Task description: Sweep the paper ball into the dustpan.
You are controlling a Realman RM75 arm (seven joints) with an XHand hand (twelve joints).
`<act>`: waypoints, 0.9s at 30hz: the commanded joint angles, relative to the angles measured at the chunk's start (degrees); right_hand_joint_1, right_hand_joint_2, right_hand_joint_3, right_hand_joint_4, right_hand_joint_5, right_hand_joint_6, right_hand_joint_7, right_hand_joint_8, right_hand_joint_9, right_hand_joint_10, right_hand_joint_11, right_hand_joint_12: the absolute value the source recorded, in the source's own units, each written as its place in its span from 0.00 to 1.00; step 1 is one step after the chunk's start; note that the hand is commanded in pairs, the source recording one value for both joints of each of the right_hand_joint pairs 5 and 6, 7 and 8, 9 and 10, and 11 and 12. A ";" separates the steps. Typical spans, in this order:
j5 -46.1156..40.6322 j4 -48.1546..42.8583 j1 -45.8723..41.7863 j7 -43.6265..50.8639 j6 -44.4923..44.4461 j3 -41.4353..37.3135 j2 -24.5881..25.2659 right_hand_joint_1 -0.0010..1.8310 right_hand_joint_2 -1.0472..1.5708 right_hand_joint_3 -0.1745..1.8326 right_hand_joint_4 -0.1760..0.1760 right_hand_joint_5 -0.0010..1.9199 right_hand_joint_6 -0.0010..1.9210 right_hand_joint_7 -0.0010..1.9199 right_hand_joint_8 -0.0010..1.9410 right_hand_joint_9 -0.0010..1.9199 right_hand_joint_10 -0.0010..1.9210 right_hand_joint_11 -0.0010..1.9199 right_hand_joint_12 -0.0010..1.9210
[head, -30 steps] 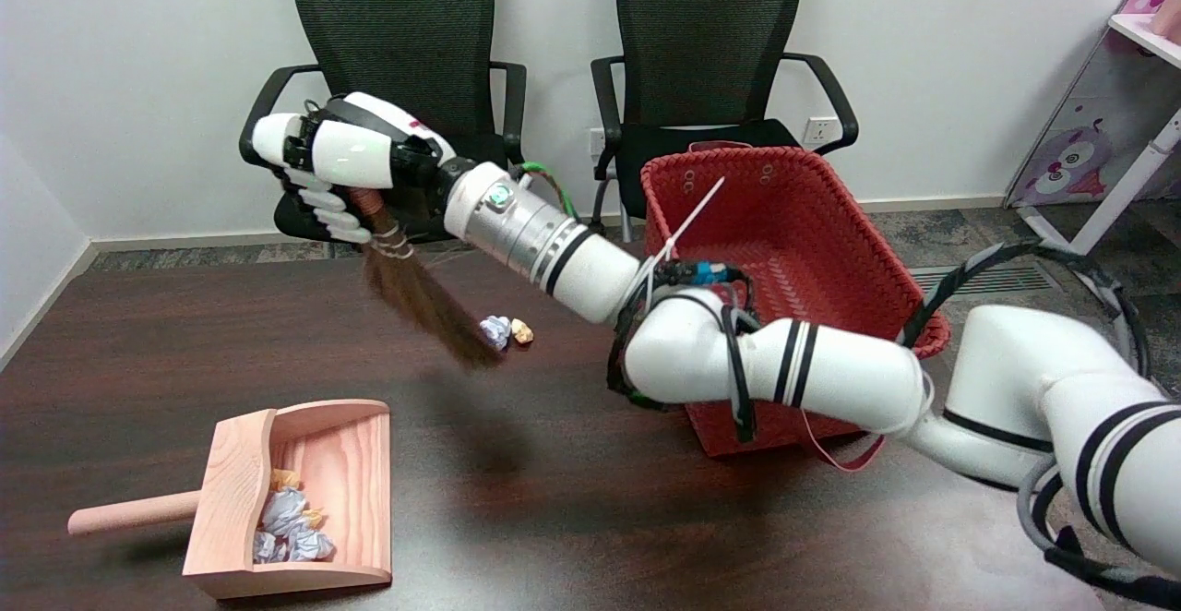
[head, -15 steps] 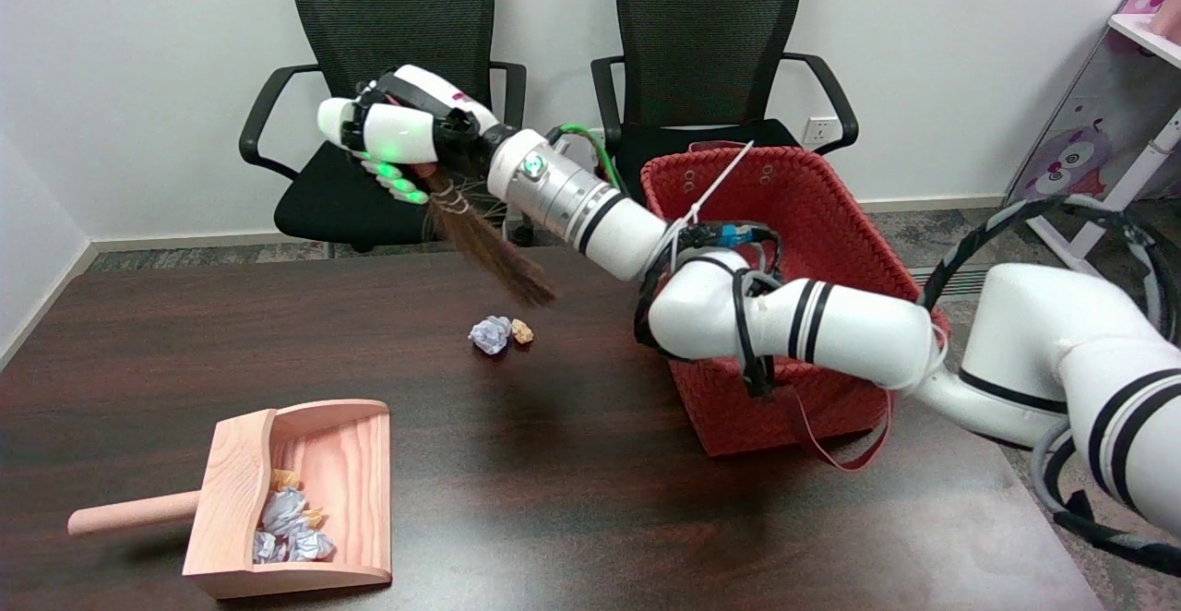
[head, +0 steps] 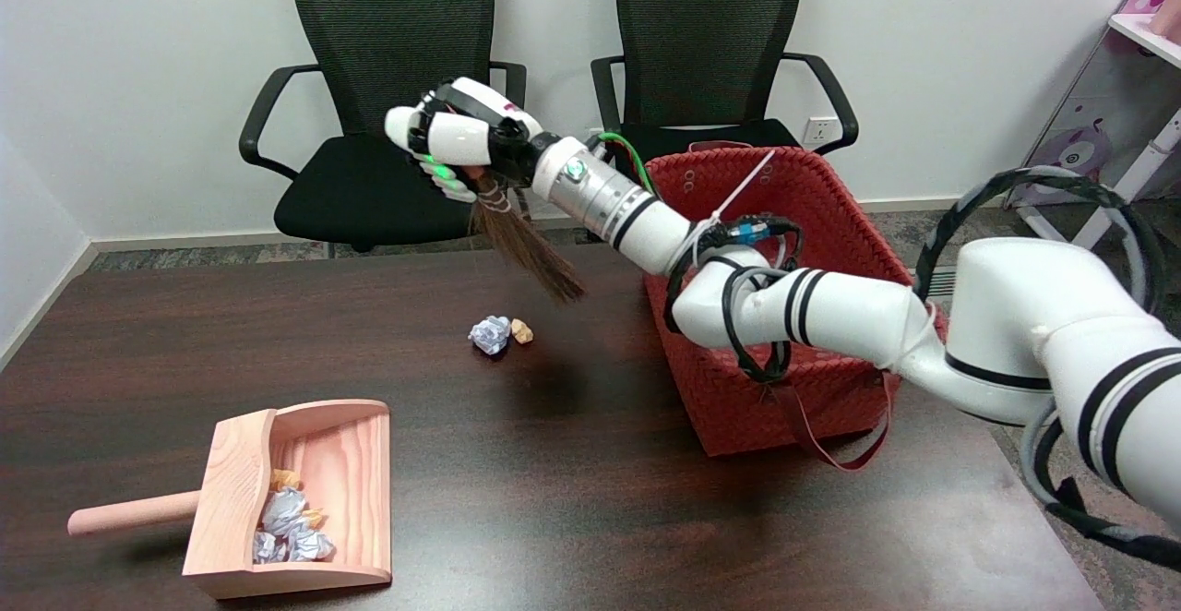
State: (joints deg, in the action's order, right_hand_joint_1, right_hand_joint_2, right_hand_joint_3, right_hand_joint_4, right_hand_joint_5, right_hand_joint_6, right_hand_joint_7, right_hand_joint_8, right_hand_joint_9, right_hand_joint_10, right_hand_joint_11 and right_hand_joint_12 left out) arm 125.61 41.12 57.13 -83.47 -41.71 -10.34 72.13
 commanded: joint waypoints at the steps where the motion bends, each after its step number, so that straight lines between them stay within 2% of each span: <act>1: 10.22 -25.46 -1.49 -23.74 -13.05 6.86 7.28 0.29 0.83 0.71 0.57 1.00 1.00 1.00 0.99 1.00 1.00 1.00 1.00; 14: 16.62 -28.64 -1.93 -26.13 -13.16 5.51 10.01 0.29 0.83 0.72 0.58 1.00 1.00 1.00 0.99 1.00 1.00 1.00 1.00; 23: 16.95 -29.26 -2.62 -26.20 -11.47 5.42 11.52 0.29 0.82 0.72 0.58 1.00 1.00 1.00 0.99 1.00 1.00 1.00 1.00; 27: 16.95 -29.26 -3.33 -30.20 -11.47 5.08 11.97 0.30 0.81 0.72 0.57 1.00 1.00 1.00 0.99 1.00 1.00 1.00 1.00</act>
State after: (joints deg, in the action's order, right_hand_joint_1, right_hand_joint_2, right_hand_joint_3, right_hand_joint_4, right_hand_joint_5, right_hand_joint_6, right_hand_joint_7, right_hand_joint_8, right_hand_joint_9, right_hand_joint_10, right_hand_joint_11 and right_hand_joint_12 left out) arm 139.59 15.78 55.29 -106.39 -52.94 -5.29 81.00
